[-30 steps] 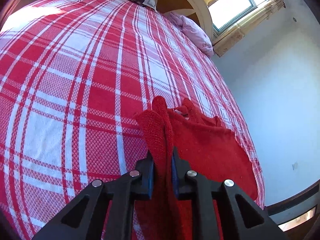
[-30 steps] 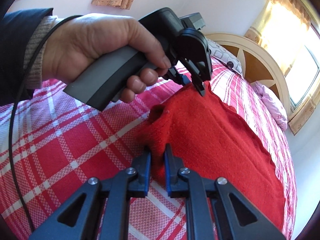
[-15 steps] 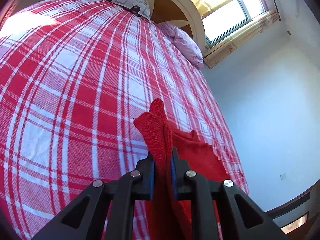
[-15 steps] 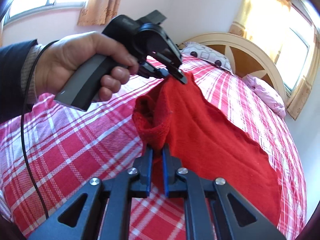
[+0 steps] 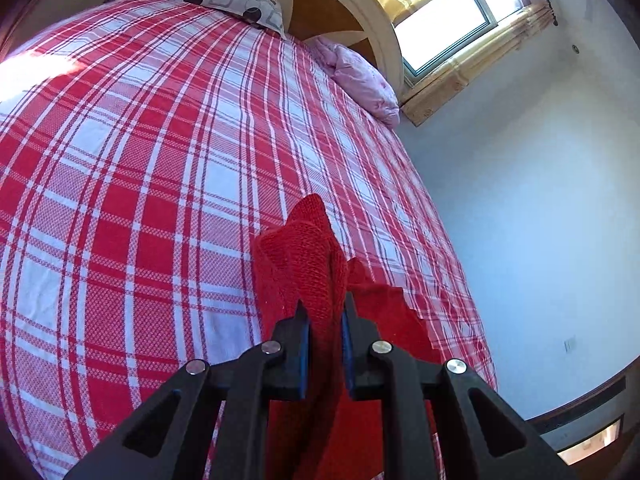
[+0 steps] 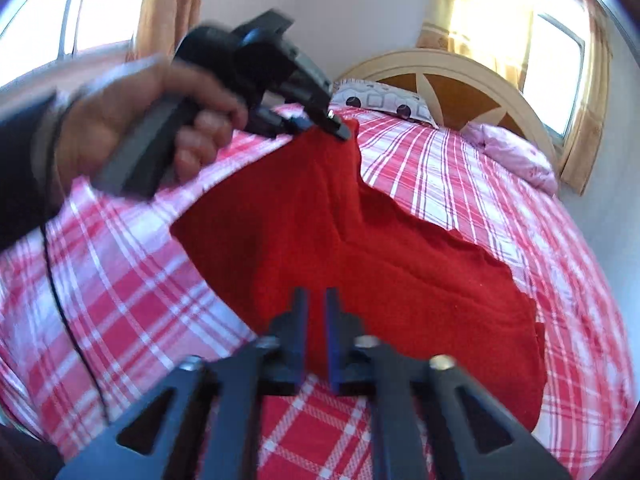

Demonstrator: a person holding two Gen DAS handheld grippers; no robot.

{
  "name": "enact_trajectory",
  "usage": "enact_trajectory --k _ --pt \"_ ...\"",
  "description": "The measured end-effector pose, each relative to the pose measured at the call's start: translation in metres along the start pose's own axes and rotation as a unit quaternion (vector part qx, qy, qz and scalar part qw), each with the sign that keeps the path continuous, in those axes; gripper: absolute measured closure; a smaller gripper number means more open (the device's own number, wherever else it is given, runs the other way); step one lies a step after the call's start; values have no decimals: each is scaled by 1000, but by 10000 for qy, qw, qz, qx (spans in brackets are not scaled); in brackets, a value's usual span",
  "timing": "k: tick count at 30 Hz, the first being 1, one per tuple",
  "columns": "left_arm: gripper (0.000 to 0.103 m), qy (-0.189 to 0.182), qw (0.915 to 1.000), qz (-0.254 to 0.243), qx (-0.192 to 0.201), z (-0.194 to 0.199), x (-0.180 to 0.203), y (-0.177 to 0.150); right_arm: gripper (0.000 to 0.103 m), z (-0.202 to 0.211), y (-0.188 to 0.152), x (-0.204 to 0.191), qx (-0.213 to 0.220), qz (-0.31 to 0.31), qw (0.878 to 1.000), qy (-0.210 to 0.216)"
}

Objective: Fold small clothes
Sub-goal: 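Lift the held sweater edge with both grippers to fold it again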

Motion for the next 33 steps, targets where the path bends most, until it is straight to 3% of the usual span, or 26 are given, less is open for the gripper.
enact_trajectory --k 1,2,5,11,17,21,22,23,25,26,33 --pt "90 42 10000 34 4 2 -4 -1 37 -3 -4 -6 -23 131 9999 16" --pt "90 54 9999 102 8 4 -9 -1 23 -2 -5 -8 42 212 9998 52" --pt "90 -21 9994 339 -23 6 -20 -1 35 -12 -7 -37 -63 826 9965 -58" --pt "90 -269 9988 401 -76 10 -23 -3 36 -41 6 -84 -250 1890 9785 -784" --pt "90 -365 9984 393 -153 5 -24 -1 35 -63 11 -125 -345 2341 9629 -1298" --pt "90 -369 9985 313 -256 4 -24 -2 37 -75 17 -133 -358 2358 9590 -1528" --pt "90 -398 9983 330 -269 4 -26 -2 43 -78 21 -131 -380 2346 9584 -1581" --pt "90 -414 9982 340 -274 5 -26 -1 63 -81 22 -130 -386 2372 9568 -1638" --pt "90 -380 9984 337 -256 7 -29 0 84 -86 23 -129 -415 2452 9550 -1617" --pt "90 -392 9982 368 -253 7 -31 0 89 -85 24 -129 -366 2452 9557 -1589" --pt "90 -384 9983 381 -201 11 -26 3 91 -35 24 -93 192 1901 9758 -1061"
Point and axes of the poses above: each gripper's, at about its wrist camera, not at the fingertips, and z roughly against the way its jaws point, x to its right, y to its top, the point moved 2 cm from there along -z, roughly the way its jaws point, and after that the axes turned 1 degree about y, right-handed, at the moved point
